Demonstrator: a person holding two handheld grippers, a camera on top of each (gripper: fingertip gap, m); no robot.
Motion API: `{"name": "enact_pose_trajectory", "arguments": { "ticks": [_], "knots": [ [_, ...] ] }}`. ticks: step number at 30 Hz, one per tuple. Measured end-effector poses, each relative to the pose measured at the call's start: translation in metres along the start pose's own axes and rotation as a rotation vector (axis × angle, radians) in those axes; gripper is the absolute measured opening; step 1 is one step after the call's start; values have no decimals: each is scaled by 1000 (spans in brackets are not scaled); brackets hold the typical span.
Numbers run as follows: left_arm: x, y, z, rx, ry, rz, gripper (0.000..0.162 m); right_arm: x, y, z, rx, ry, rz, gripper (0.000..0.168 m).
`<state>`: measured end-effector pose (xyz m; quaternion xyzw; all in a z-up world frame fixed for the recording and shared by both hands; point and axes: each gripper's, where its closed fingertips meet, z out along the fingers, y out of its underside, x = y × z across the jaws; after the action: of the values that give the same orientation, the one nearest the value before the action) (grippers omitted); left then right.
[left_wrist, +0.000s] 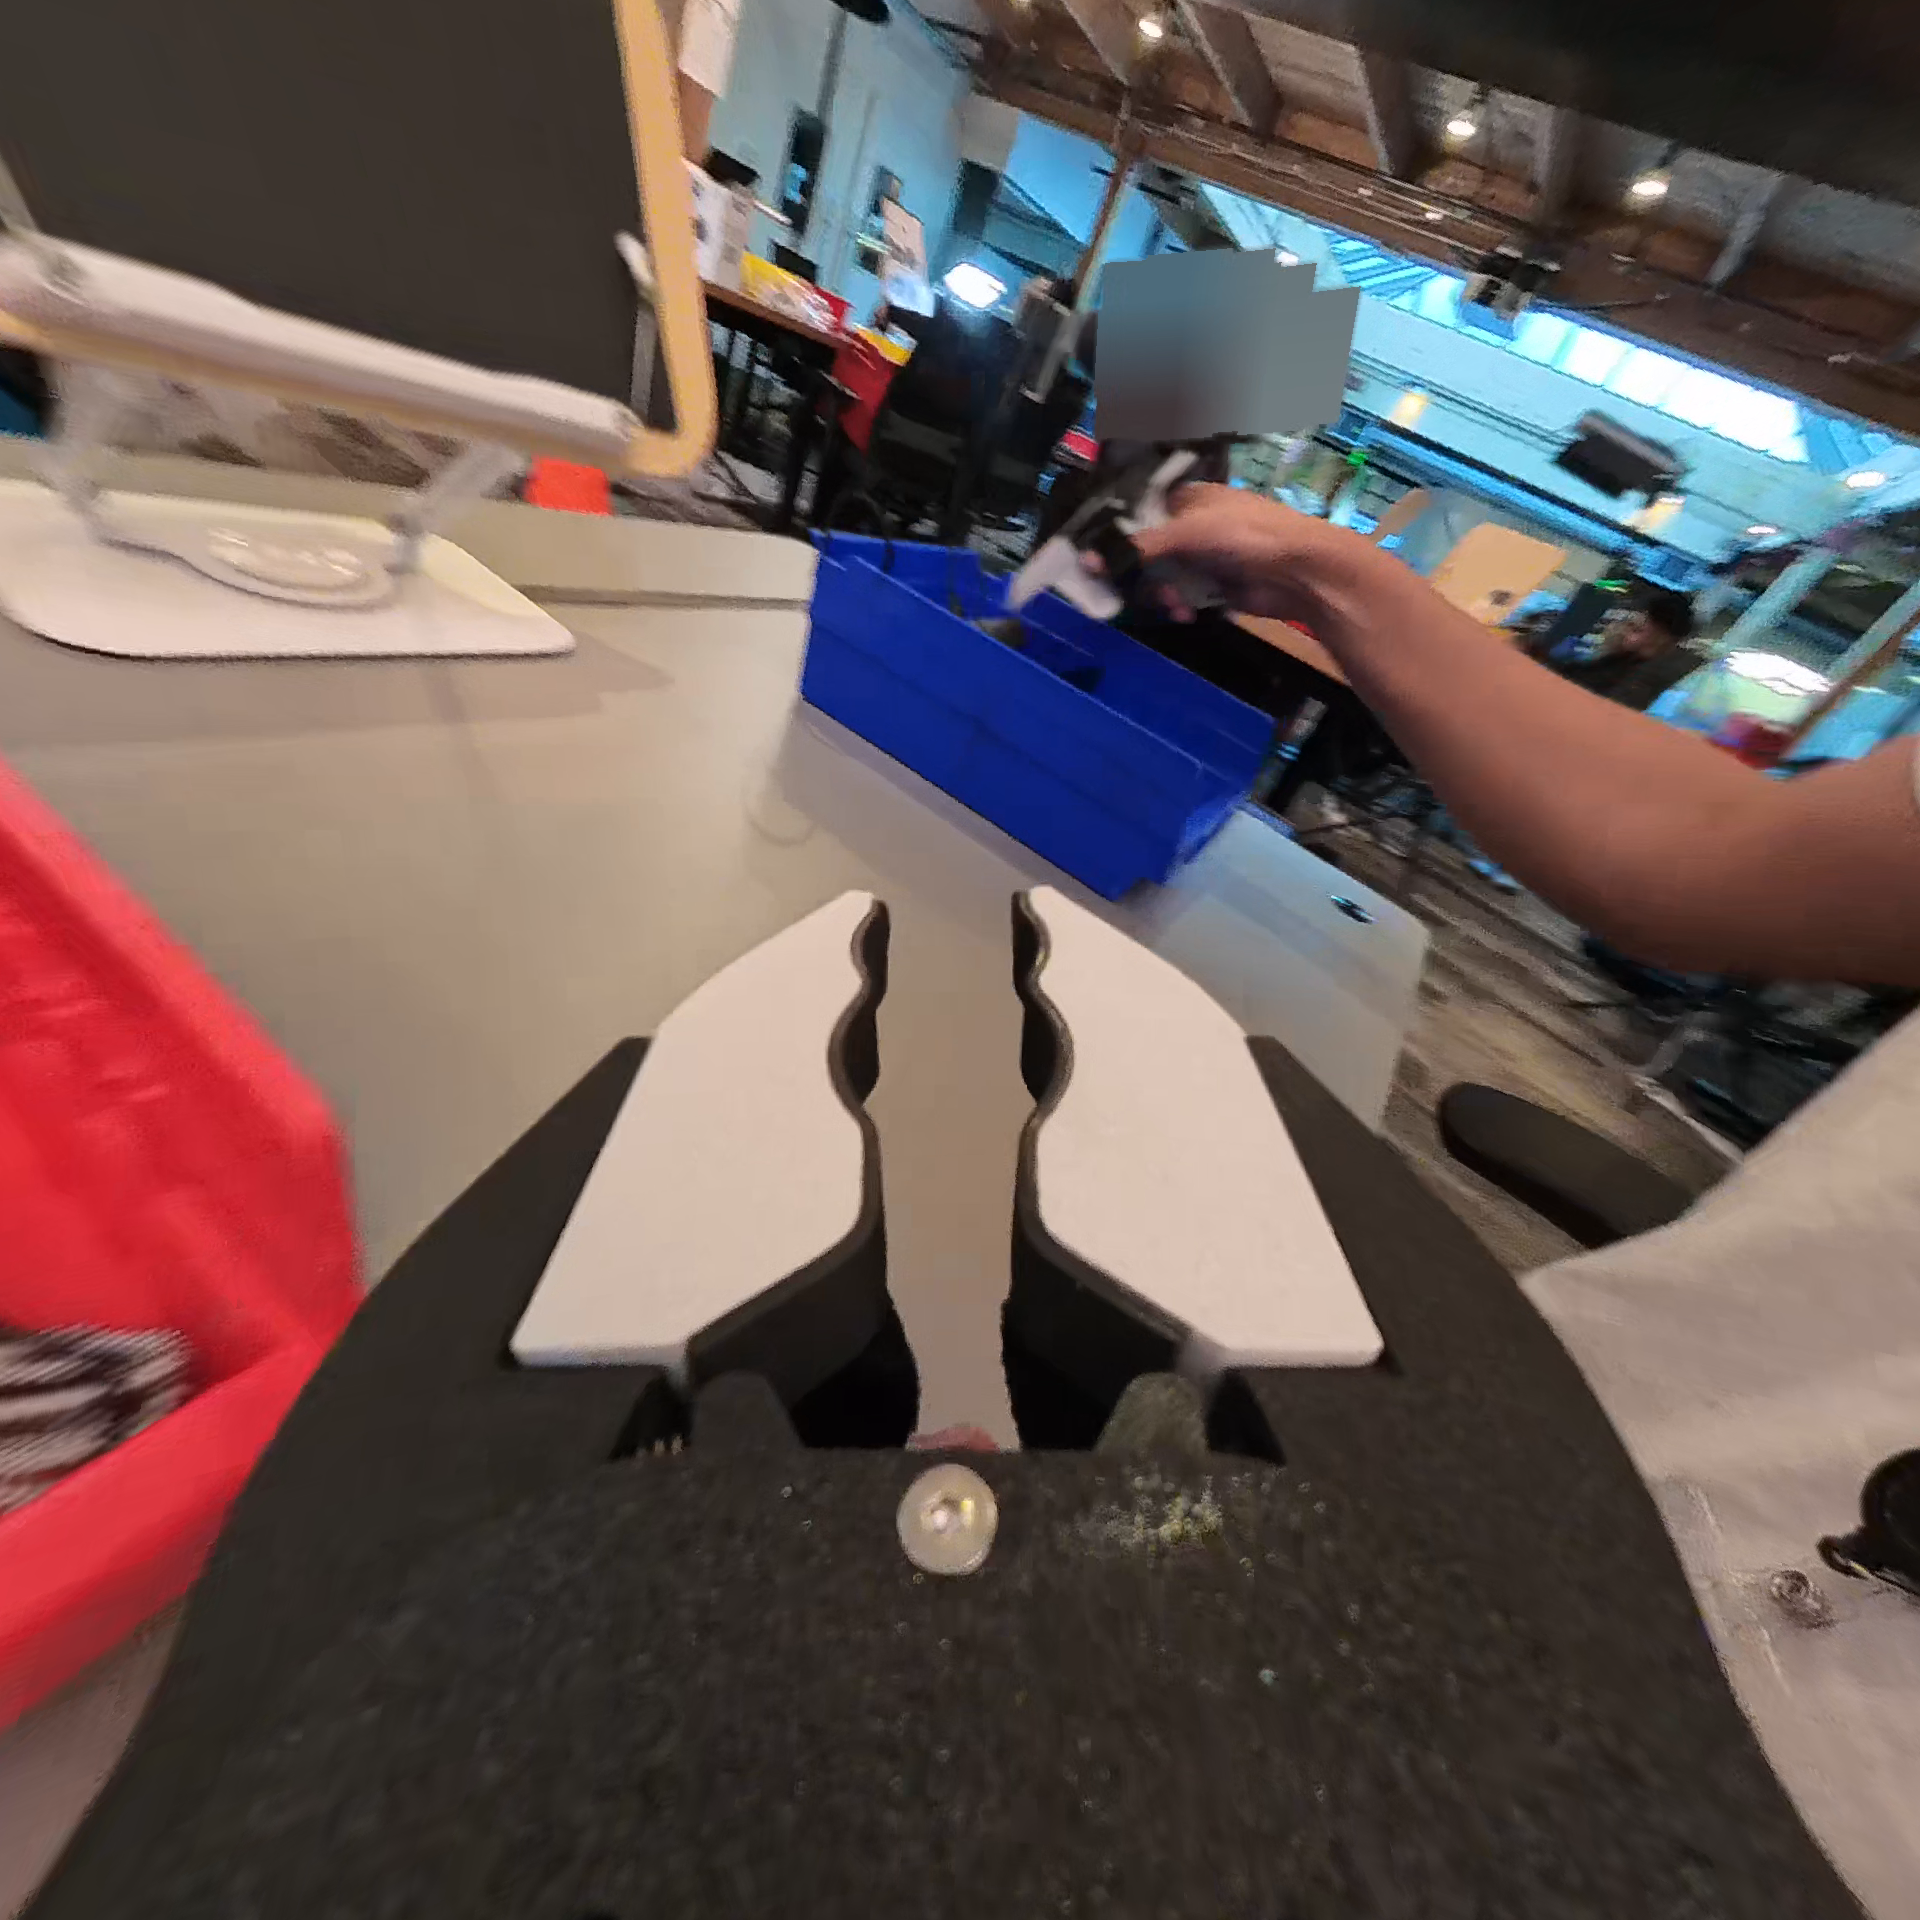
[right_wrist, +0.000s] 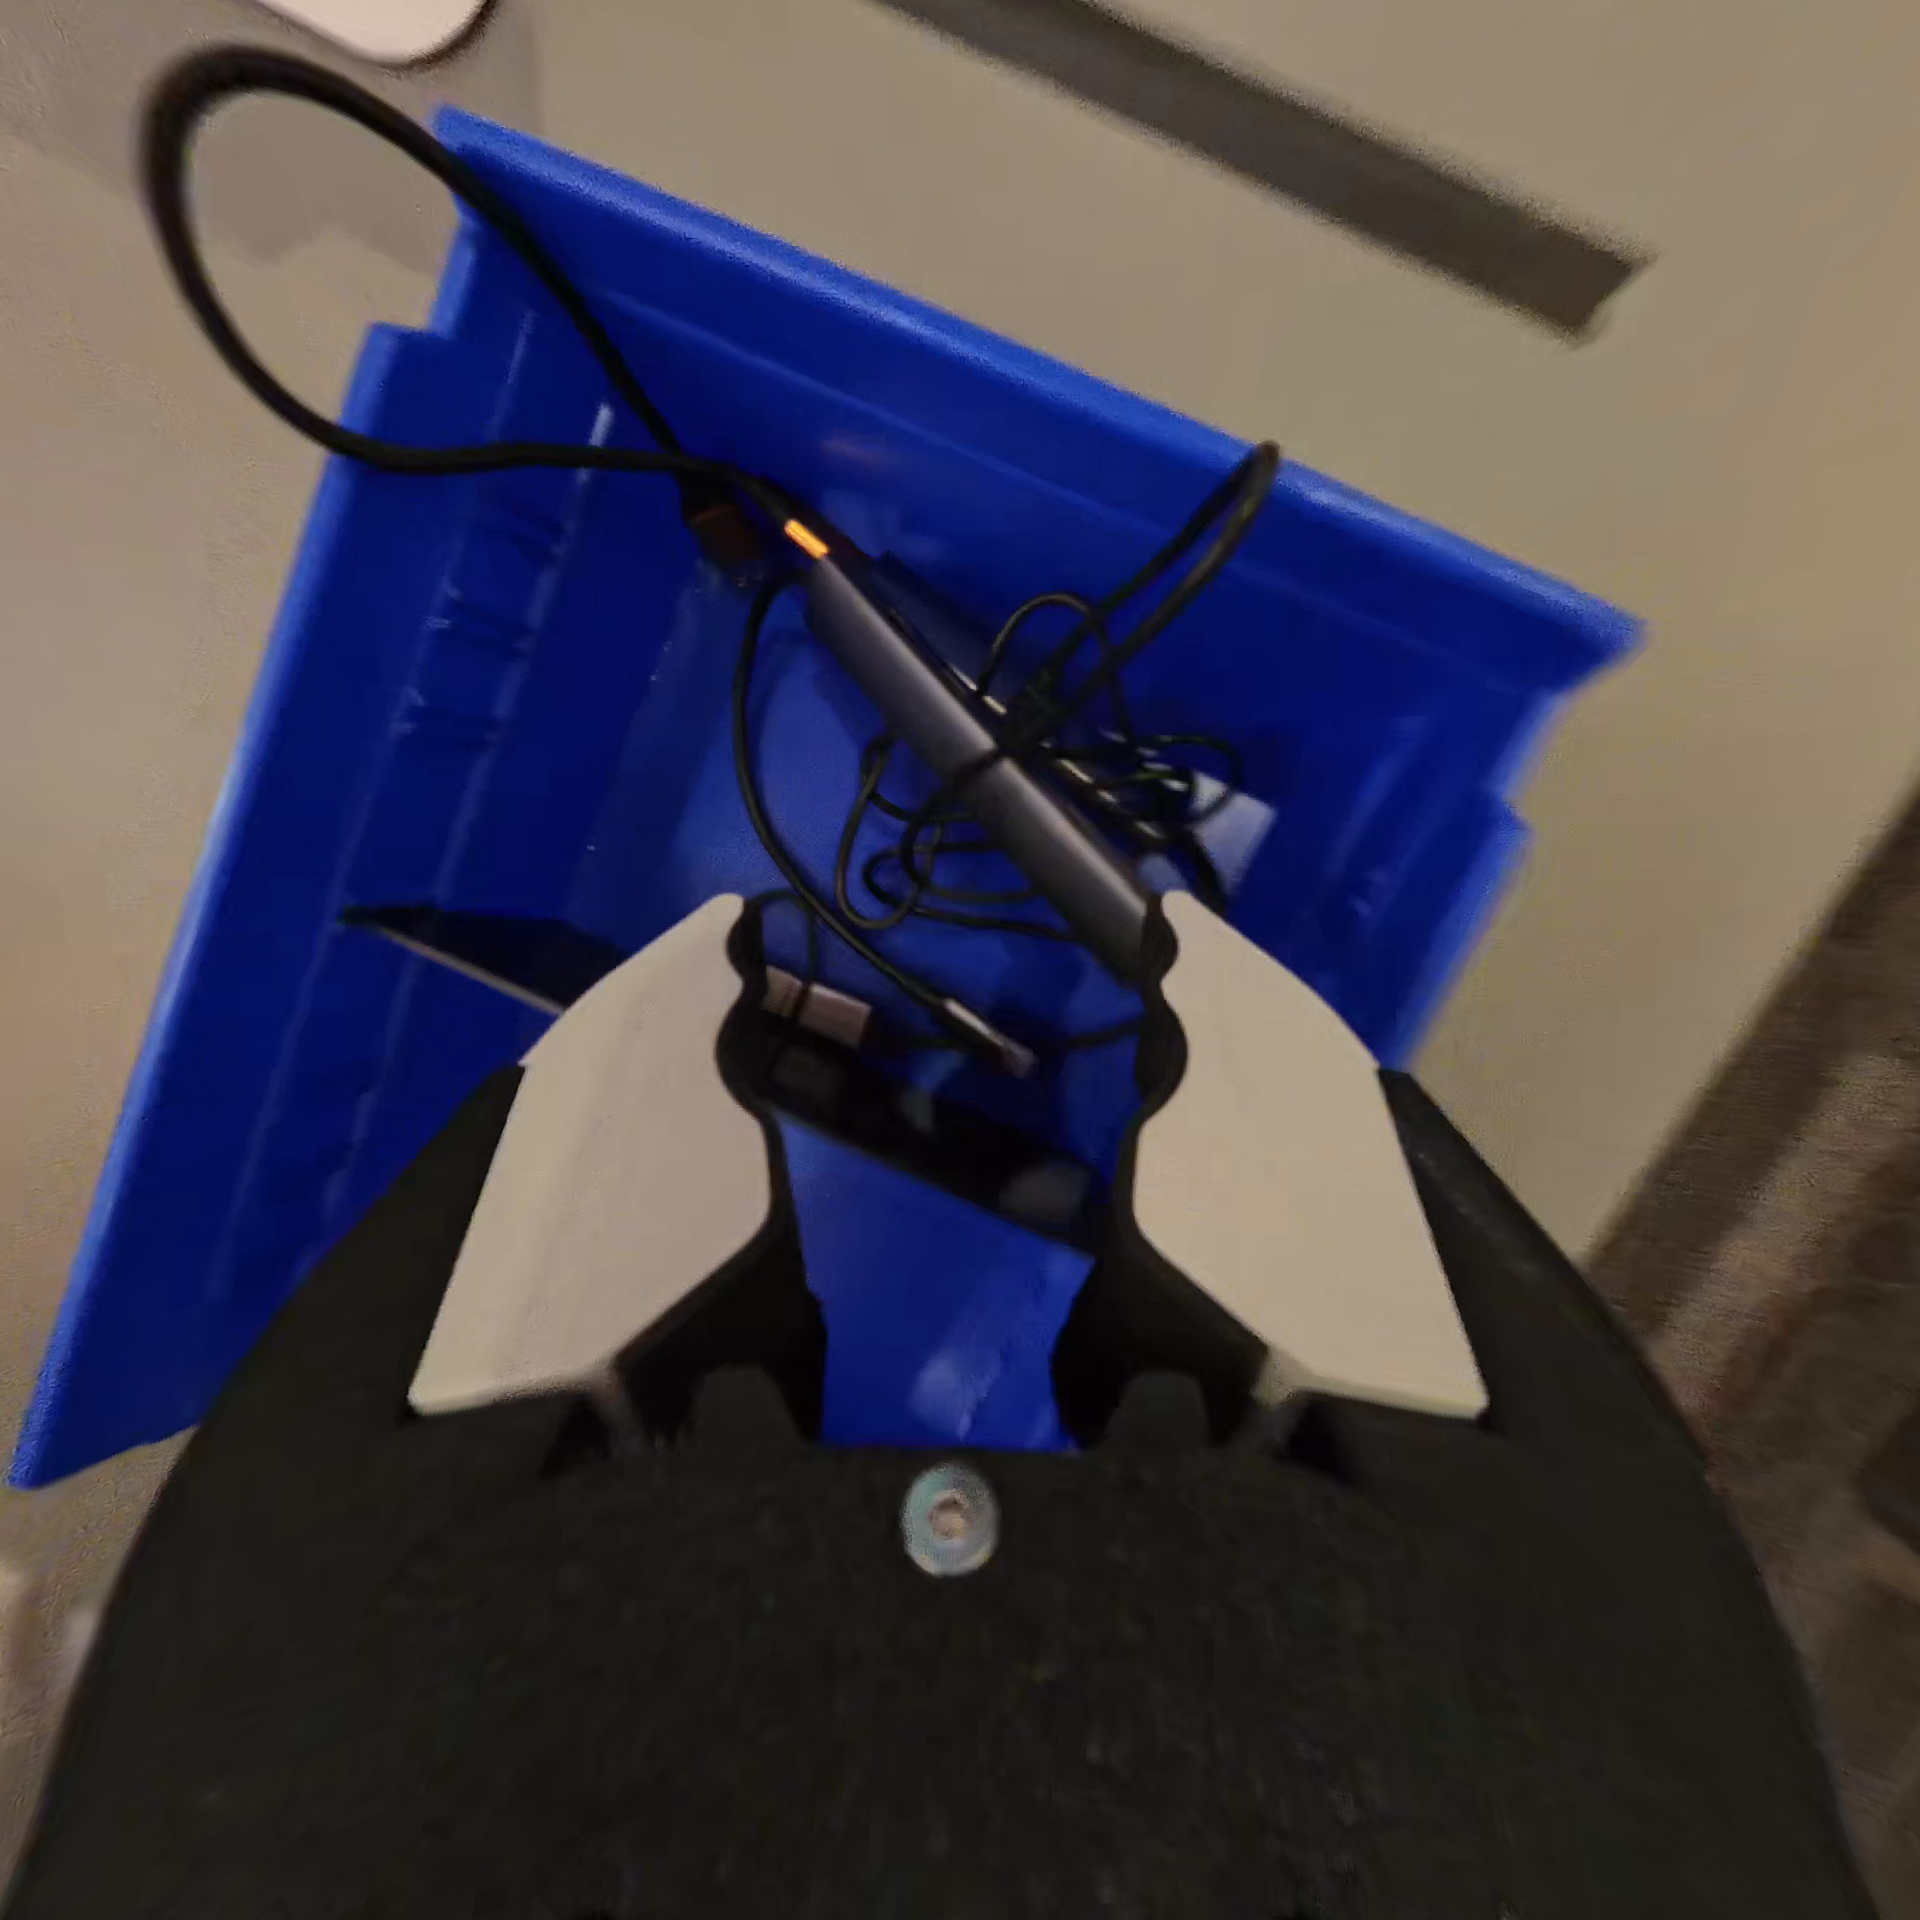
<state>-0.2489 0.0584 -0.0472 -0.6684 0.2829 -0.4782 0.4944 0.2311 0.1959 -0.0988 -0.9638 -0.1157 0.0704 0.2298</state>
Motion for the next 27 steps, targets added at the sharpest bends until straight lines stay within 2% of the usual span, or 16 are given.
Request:
{"name": "enact_pose_trajectory", "arguments": {
  "ticks": [1, 4, 7, 9, 11, 13, 18, 27],
  "knots": [
    [-4, -8, -13, 17, -48, 18, 22, 2, 1, -19, 41, 66, -13, 70],
    [-22, -28, -58, 67, -239, 92, 22, 0, 11, -77, 201, 258, -26, 69],
    [-52, -33, -107, 85, -485, 161, 22, -36, 31, -108, 431, 288, -35, 64],
    [-74, -24, -135, 42, -630, 198, 22, -66, 53, -107, 571, 248, 2, 58],
    [-93, -11, -156, -26, -731, 208, 22, -95, 80, -90, 653, 185, 80, 57],
    [-107, 0, -172, -74, -814, 172, 20, -111, 108, -72, 743, 198, 155, 47],
    [-122, 19, -185, -86, -851, 42, 20, -131, 158, -41, 773, 198, 278, 51],
    [-125, 28, -180, -93, -796, -45, 20, -125, 145, -47, 830, 114, 298, 50]
  ]
}}
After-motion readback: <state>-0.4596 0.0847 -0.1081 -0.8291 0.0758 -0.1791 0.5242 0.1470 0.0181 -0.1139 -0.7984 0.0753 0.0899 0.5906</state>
